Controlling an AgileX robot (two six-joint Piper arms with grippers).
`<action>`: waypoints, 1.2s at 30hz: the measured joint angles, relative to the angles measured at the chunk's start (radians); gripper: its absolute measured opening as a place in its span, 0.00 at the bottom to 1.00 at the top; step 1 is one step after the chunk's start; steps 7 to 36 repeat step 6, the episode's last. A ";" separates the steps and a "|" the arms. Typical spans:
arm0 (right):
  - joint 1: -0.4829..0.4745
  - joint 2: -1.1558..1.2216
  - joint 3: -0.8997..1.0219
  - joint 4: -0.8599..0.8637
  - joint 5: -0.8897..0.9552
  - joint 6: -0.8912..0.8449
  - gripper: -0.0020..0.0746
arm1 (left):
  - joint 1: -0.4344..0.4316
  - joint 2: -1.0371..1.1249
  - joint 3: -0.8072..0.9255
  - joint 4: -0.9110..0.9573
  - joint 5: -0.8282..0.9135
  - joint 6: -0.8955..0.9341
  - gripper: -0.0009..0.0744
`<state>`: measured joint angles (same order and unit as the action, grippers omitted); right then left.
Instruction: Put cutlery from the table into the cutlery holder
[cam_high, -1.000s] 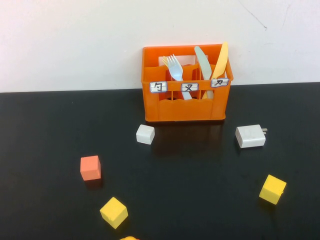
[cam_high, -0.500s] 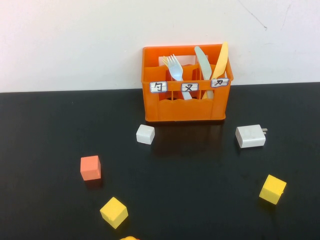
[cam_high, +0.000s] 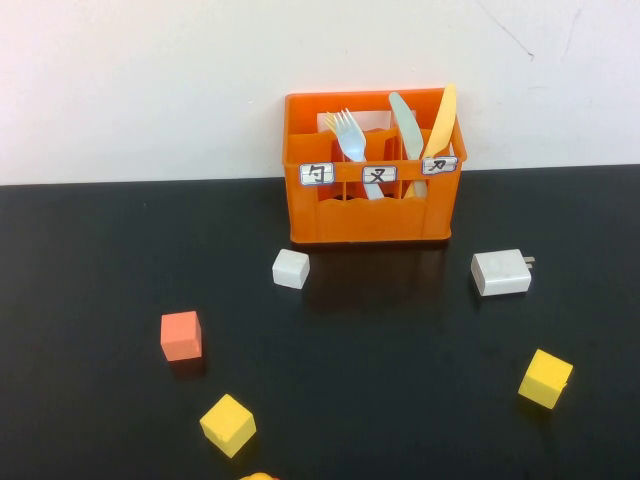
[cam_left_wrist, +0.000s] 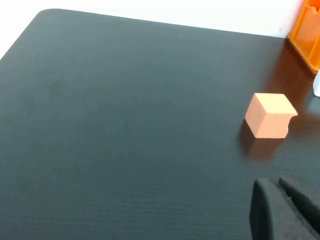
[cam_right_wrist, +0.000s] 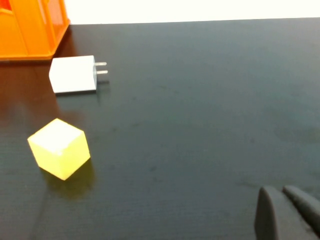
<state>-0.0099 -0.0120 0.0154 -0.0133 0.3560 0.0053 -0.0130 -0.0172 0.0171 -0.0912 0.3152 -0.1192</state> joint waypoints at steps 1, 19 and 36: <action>0.000 0.000 0.000 0.000 0.000 0.000 0.03 | 0.000 0.000 0.000 0.000 0.000 0.000 0.01; 0.000 0.000 0.000 -0.002 0.000 0.000 0.03 | 0.000 0.000 0.000 0.000 0.000 0.000 0.01; 0.000 0.000 0.000 -0.002 0.000 0.000 0.03 | 0.000 0.000 0.000 0.000 0.000 0.000 0.01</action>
